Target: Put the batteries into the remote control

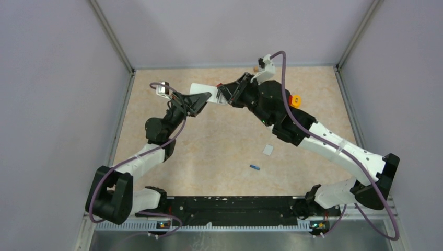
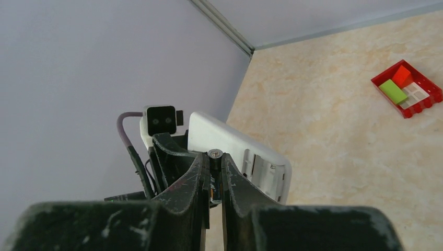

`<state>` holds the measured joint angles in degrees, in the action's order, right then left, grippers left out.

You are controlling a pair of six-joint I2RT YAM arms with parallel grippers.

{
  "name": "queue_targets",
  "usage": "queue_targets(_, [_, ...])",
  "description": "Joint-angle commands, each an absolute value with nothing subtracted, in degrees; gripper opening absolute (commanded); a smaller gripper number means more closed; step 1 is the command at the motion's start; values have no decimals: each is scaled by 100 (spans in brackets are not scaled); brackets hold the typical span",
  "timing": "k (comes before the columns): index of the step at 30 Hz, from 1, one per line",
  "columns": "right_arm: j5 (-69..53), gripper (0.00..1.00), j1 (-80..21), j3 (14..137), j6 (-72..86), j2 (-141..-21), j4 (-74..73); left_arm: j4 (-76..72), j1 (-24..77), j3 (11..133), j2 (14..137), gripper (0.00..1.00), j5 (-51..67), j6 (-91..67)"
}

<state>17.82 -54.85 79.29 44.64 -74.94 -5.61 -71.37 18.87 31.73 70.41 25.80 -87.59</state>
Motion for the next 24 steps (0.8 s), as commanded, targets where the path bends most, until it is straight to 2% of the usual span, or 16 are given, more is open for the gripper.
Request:
queue_targets(1, [2889,0,-5788,8525,4143,-7694,-1333,-7620,1922,3109,7004,0,2418,-8846])
queue_targets(10, [3491,0,-5889,8534,4102,-7714,-1525,-7628,1917,2959,6979,0,2260,-8914])
queue_targets(24, [3442,0,-5891,8787,4029,-8113,-1599,-7754,1923,2910,7094,0,2206,-9113])
